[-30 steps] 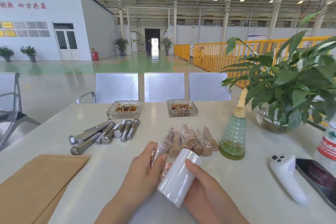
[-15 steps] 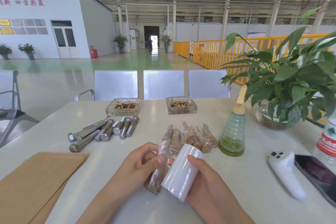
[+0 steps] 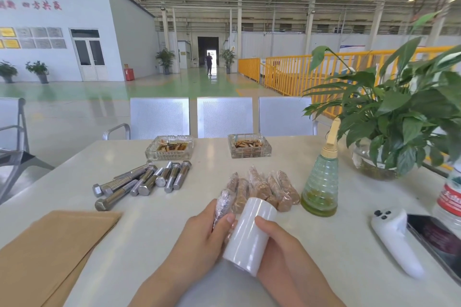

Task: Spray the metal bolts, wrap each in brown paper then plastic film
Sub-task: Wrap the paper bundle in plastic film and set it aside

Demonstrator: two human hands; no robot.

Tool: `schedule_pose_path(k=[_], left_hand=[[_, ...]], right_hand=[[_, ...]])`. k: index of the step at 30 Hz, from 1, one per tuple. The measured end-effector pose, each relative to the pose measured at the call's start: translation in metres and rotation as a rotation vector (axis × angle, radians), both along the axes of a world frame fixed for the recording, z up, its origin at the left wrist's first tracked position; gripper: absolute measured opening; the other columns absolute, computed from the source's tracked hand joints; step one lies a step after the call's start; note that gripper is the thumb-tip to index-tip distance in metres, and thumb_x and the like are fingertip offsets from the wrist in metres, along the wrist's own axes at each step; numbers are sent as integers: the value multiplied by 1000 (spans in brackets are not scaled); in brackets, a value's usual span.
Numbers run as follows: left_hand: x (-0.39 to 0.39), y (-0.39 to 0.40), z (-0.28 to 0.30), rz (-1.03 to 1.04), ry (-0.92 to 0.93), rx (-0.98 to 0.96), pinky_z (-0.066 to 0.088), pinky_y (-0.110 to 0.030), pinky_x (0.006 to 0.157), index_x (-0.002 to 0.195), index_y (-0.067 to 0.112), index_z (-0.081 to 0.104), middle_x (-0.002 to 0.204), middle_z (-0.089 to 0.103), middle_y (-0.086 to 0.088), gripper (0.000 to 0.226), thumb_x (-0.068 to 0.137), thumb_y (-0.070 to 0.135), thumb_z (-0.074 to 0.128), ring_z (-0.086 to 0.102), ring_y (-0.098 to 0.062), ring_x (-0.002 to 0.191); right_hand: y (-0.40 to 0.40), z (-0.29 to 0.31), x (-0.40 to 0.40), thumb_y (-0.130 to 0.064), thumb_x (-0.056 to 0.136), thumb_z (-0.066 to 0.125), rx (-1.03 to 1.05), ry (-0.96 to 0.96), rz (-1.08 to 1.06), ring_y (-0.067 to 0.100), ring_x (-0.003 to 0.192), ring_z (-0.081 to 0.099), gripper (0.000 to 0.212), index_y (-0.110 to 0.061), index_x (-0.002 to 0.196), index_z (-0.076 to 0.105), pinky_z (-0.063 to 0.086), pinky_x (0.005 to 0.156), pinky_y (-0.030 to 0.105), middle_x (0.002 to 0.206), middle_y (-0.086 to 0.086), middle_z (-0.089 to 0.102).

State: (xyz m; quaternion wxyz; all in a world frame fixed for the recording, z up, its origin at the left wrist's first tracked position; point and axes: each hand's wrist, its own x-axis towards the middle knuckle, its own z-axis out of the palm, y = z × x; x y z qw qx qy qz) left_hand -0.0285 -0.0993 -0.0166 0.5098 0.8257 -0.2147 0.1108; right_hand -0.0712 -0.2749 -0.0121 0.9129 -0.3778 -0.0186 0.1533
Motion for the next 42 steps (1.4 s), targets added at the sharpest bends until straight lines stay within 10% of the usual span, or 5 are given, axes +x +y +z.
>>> schedule_pose_path(k=[12, 16, 25, 30, 42], left_hand=[[2, 10, -1, -43, 250, -242, 48, -22, 61, 82, 26, 66, 72, 67, 3, 44, 95, 66, 53, 60, -10, 64], [1, 9, 5, -150, 378, -361, 49, -26, 54, 75, 23, 65, 72, 67, -9, 37, 95, 52, 57, 61, -19, 62], [8, 14, 11, -227, 662, -606, 40, -28, 49, 105, 5, 60, 67, 51, -13, 25, 85, 19, 59, 51, -23, 52], [3, 32, 8, -392, 407, -364, 53, -33, 83, 119, 4, 64, 104, 68, -26, 24, 96, 11, 66, 68, -29, 96], [0, 16, 3, -160, 102, -63, 50, -29, 79, 107, 23, 67, 92, 73, 6, 8, 103, 20, 61, 65, -10, 86]], right_hand=[[5, 5, 0, -22, 72, 78, -39, -26, -46, 45, 123, 63, 76, 0, 140, 54, 44, 109, 57, 130, 28, 65], [-1, 7, 0, -9, 62, 77, 3, 7, -59, 40, 93, 73, 73, 2, 132, 58, 60, 75, 48, 101, 23, 73], [3, 6, 1, -4, 65, 76, -70, 18, -86, 42, 97, 74, 65, 0, 128, 61, 58, 84, 53, 106, 27, 74], [-9, 5, -1, -22, 74, 76, -20, 22, -116, 36, 81, 73, 62, 2, 129, 62, 61, 67, 45, 92, 24, 71], [-1, 4, -2, -26, 68, 93, -31, 40, 0, 36, 96, 75, 46, 0, 103, 80, 62, 78, 43, 116, 24, 73]])
